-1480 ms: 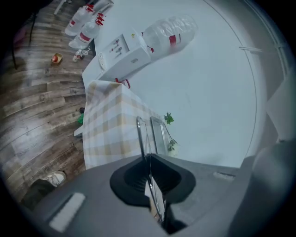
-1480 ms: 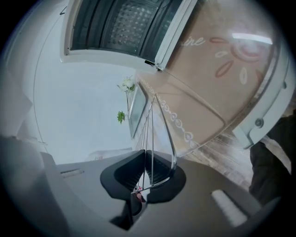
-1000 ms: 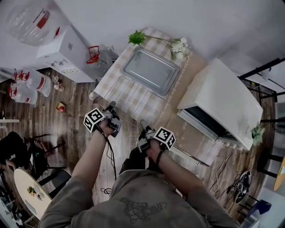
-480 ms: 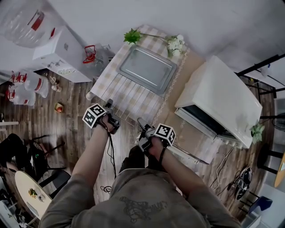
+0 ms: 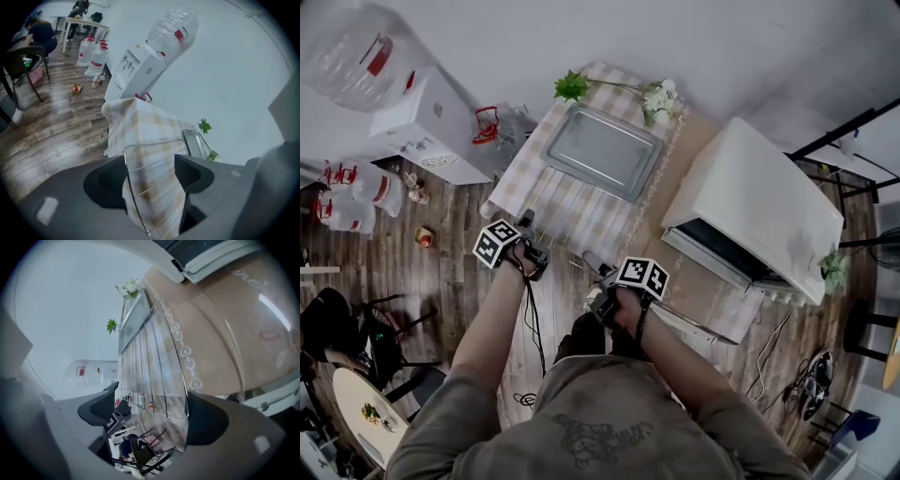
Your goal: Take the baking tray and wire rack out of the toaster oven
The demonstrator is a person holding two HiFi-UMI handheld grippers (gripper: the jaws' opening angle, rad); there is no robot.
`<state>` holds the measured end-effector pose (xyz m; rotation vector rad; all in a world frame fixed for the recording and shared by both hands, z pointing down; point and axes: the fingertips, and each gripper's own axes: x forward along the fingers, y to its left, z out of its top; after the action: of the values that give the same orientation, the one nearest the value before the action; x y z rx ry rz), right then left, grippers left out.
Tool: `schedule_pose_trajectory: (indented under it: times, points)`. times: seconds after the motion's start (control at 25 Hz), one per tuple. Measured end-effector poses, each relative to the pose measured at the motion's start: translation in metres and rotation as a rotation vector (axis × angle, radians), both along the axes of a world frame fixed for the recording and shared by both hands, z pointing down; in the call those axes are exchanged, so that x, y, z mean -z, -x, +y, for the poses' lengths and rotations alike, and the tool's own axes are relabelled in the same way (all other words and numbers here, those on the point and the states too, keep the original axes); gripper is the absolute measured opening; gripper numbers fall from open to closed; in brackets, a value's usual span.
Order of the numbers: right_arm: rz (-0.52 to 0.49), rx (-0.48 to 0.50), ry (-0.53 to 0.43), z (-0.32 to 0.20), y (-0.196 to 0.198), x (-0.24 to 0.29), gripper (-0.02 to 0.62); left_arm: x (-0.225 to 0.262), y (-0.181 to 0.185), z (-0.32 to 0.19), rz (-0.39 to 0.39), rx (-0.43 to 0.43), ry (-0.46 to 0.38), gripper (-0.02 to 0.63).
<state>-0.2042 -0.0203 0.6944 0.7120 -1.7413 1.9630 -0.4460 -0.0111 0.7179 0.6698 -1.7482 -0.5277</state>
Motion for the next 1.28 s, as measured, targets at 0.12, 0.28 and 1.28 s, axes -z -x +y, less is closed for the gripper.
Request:
schedule_pose_trajectory:
  times: [0.12,0.28,1.28]
  points:
    - [0.076,0.037,-0.04,-0.004,-0.01,0.002,0.488,0.0,0.006,-0.002,-0.003,0.004,0.005,0.319]
    - [0.135,0.073,-0.097,-0.008,-0.024,0.005,0.486,-0.006,0.008,0.005,-0.007,0.012,0.028,0.33]
    - [0.003,0.291,-1.143,-0.088,-0.048,0.267,0.164,0.265,-0.119,-0.063,-0.756,-0.706,-0.254,0.248]
